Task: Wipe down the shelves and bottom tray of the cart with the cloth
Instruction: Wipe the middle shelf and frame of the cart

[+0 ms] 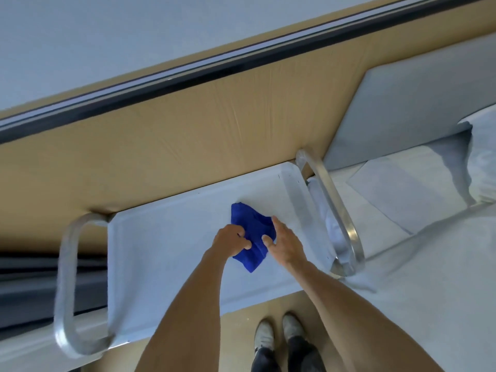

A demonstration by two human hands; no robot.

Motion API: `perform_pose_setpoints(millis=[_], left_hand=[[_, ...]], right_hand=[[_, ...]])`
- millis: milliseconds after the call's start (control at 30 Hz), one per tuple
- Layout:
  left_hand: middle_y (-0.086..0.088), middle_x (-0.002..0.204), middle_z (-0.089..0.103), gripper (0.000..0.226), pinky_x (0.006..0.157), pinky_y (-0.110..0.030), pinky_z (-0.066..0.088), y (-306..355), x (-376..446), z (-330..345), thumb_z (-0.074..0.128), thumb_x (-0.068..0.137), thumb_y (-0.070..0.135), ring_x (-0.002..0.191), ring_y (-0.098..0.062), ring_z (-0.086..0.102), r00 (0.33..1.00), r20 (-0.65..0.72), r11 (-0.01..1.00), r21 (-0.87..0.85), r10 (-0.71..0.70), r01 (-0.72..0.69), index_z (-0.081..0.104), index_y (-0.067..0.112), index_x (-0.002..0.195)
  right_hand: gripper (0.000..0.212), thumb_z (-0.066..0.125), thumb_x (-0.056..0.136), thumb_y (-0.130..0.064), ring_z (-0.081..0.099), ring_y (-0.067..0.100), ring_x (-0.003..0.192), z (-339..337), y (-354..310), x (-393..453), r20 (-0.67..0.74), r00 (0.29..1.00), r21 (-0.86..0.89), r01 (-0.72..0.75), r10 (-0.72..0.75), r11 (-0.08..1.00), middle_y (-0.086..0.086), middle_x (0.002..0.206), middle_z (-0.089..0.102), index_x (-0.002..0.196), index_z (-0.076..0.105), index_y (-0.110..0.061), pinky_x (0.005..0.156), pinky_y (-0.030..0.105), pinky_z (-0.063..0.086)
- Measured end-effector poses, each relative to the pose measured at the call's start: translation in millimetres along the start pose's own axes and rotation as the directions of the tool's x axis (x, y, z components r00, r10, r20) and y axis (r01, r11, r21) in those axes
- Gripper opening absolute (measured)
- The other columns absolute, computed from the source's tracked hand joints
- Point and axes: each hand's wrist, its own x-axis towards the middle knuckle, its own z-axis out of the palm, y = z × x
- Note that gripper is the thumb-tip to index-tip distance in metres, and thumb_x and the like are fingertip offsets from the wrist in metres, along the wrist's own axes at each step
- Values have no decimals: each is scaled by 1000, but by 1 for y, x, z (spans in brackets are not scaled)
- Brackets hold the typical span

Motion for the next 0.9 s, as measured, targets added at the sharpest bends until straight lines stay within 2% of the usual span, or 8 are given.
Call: perform_pose_setpoints(millis=[100,200,267,467,633,700,800,900], left_hand=[[5,71,48,24,57,-24,36,-19,-37,18,68,79,17,63,-13,45,999,26,996,-89,-20,23,45,21,69],[5,65,41,33,55,-24,32,-40,-72,43,65,78,10,58,-12,38,997,19,973,-214,-80,82,36,20,64],[5,67,40,33,55,-23,30,-53,-94,57,64,79,9,58,-11,35,995,6,957,-272,-100,98,35,20,65],[4,72,48,25,58,-21,34,-76,-134,64,59,83,6,63,-13,42,986,6,826,-545,-164,140,44,19,70],[-5,73,55,22,64,-29,39,-89,-168,43,63,61,1,71,-23,50,970,157,360,-908,-183,215,47,15,65],[-6,76,61,20,66,-31,45,-96,-184,40,61,60,-1,75,-26,55,973,180,242,-947,-142,210,49,15,63],[-10,83,66,18,75,-37,52,-112,-206,32,58,57,1,82,-31,60,979,182,140,-971,-94,194,57,10,72],[-9,97,73,33,87,-40,51,-133,-228,21,71,64,31,89,-30,65,960,272,138,-951,-63,278,69,9,89]], right_hand=[[60,67,88,-35,58,25,116,4,-26,-6,161,974,162,-187,161,969,6,129,58,138,45,-10,87,33,48],[21,67,82,-29,58,16,71,27,-34,-22,268,939,12,-229,218,973,-1,82,59,88,56,-12,70,35,52],[21,65,84,-30,55,16,68,41,-36,-36,327,924,4,-210,197,978,-2,76,57,75,52,-16,66,31,47],[45,80,74,-40,67,25,89,67,-47,-70,399,874,233,-390,278,891,7,97,68,96,63,-4,82,37,56],[58,50,87,-65,60,28,99,77,-66,-108,147,862,283,-506,485,815,6,107,62,109,59,-12,88,39,51],[55,57,87,-63,60,31,103,86,-70,-125,170,829,483,-542,533,688,8,110,60,109,51,-12,93,44,51],[51,79,80,-43,65,35,100,95,-77,-149,352,806,779,-534,477,328,11,104,66,108,58,-5,97,50,52],[44,87,72,-31,67,36,95,91,-93,-174,258,869,784,-444,422,433,11,97,69,100,62,-8,91,52,55]])
